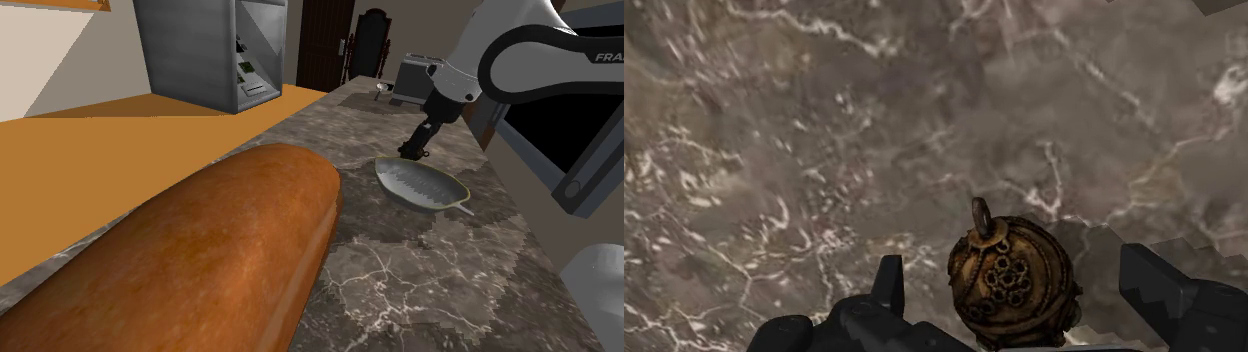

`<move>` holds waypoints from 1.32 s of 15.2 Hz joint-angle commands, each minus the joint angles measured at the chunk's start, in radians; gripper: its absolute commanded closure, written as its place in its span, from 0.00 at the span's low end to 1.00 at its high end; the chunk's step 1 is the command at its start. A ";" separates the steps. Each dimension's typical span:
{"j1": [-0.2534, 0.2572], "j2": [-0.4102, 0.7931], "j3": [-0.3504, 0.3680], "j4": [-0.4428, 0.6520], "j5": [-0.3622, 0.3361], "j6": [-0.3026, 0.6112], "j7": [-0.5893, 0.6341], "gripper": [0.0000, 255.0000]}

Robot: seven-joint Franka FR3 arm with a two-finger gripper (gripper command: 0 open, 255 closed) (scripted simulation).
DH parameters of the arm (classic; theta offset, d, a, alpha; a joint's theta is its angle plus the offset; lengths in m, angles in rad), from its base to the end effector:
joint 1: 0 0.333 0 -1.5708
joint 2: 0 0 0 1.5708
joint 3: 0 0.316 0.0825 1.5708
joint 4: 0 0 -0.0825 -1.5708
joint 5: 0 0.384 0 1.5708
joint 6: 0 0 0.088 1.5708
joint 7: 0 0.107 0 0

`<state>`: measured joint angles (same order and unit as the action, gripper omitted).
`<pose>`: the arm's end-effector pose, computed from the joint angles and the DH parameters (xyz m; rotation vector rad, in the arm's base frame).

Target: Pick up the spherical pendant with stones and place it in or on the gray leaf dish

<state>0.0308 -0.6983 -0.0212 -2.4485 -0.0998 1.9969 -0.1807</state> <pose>0.3642 -0.0039 0.5586 2.9992 0.3367 0.3625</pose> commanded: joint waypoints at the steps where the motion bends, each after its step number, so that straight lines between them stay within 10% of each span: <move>1: 0.000 0.000 0.000 -0.001 0.000 0.001 0.000 0.00; 3: 0.000 0.000 0.000 -0.001 0.000 0.001 0.000 0.00; 4: 0.000 0.000 0.000 -0.001 0.000 0.001 0.000 1.00; 20: 0.001 0.010 0.002 0.100 0.004 -0.090 -0.007 1.00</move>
<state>0.0322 -0.6882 -0.0188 -2.3615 -0.0957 1.9206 -0.1858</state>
